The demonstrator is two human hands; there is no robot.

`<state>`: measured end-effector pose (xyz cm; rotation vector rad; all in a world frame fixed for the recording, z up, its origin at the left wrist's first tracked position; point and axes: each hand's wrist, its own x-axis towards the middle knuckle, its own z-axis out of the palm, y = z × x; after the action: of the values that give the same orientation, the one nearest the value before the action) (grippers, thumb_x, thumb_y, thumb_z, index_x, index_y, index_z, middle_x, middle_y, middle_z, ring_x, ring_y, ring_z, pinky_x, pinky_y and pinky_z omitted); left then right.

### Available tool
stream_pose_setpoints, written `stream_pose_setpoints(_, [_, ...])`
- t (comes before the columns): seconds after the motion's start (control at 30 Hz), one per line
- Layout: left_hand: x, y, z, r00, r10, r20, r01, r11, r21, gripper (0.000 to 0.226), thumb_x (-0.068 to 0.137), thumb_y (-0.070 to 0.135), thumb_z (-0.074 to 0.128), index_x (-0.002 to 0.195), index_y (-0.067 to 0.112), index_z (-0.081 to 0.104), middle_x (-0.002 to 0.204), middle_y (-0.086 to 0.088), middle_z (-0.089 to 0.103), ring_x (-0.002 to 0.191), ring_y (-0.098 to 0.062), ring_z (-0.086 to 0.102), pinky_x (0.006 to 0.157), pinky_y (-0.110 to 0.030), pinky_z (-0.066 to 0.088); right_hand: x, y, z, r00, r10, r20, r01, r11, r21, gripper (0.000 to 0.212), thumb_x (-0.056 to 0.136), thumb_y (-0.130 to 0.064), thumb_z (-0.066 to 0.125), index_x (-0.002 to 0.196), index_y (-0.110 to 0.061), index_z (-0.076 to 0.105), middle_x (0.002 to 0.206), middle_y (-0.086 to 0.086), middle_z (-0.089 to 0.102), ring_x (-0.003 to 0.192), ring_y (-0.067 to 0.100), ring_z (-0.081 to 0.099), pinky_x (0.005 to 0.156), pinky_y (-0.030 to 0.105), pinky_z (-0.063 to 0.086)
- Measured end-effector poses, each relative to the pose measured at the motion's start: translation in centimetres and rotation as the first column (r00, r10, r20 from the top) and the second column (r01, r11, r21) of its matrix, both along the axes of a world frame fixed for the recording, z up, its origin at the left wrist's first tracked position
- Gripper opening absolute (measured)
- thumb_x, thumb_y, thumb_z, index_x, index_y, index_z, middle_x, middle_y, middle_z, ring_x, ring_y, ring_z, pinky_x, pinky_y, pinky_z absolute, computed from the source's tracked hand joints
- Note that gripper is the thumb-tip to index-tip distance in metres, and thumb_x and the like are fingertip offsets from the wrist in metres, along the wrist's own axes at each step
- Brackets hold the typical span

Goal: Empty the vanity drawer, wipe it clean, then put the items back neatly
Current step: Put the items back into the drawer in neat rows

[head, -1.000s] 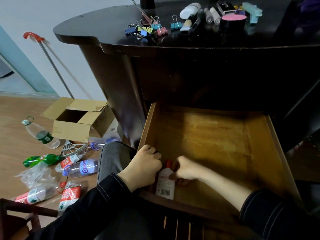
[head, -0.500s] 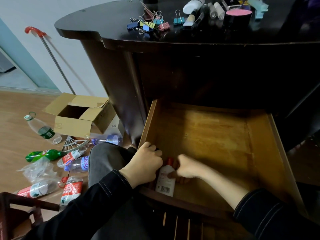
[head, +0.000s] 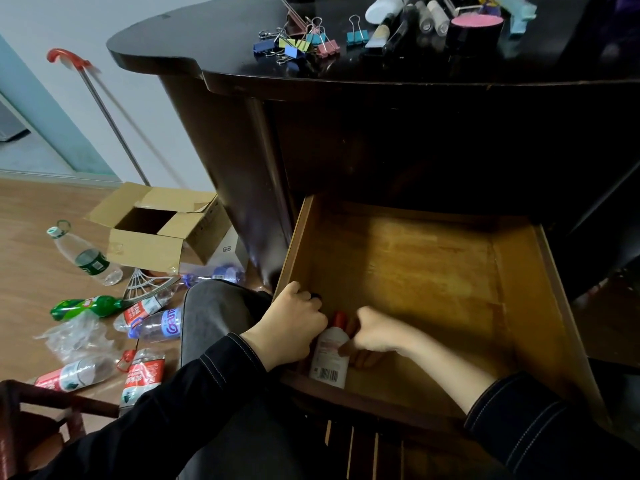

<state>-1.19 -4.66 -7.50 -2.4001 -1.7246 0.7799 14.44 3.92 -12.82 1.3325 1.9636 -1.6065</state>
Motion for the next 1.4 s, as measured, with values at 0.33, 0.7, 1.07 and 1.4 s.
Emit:
stream_pose_setpoints(0.33, [0.0,0.0,0.0,0.998,0.004,0.060,-0.005,1.000,0.016,0.026,0.083,0.025,0.052,0.106,0.022,0.065,0.112,-0.004,0.060,0.099,-0.027,0.058,0.087,-0.038,0.035,0.0,0.6,-0.6,0.991,0.126,0.047,-0.131,0.985,0.114,0.046,0.082,-0.032,0.085,0.098,-0.017,0.044,0.099,0.011,0.067,0.079,0.020,0.070,0.059,0.031,0.060])
stream_pose_setpoints(0.7, [-0.6,-0.2,5.6,0.868,0.073,0.492,-0.164,0.975,0.146,0.029,0.096,0.032,0.050,0.122,0.027,0.062,0.123,0.008,0.056,0.113,-0.016,0.055,0.092,-0.035,0.049,3.9,0.5,9.5,0.988,0.092,-0.120,-0.011,0.834,0.551,0.009,0.100,-0.036,0.059,0.099,-0.029,0.064,0.093,-0.008,0.070,0.086,0.013,0.069,0.079,0.039,0.060])
stream_pose_setpoints(1.07, [0.4,4.3,22.8,0.588,-0.388,0.709,-0.440,0.582,0.684,0.013,0.092,0.025,0.064,0.103,0.021,0.070,0.095,0.013,0.063,0.085,0.001,0.056,0.073,-0.020,0.048,3.0,7.5,30.6,0.916,0.076,-0.393,0.385,0.101,0.917,0.006,0.095,-0.036,0.059,0.091,-0.032,0.063,0.081,-0.017,0.065,0.078,0.003,0.060,0.058,0.020,0.042])
stream_pose_setpoints(1.4, [-1.1,18.1,28.8,0.642,-0.187,0.743,-0.515,0.613,0.599,0.018,0.091,0.034,0.054,0.102,0.024,0.064,0.101,0.005,0.057,0.101,-0.020,0.055,0.084,-0.038,0.049,2.6,15.4,31.4,0.860,-0.110,-0.498,0.488,0.459,0.742,0.017,0.090,-0.023,0.067,0.075,-0.019,0.073,0.064,-0.003,0.069,0.059,0.010,0.062,0.060,0.029,0.049])
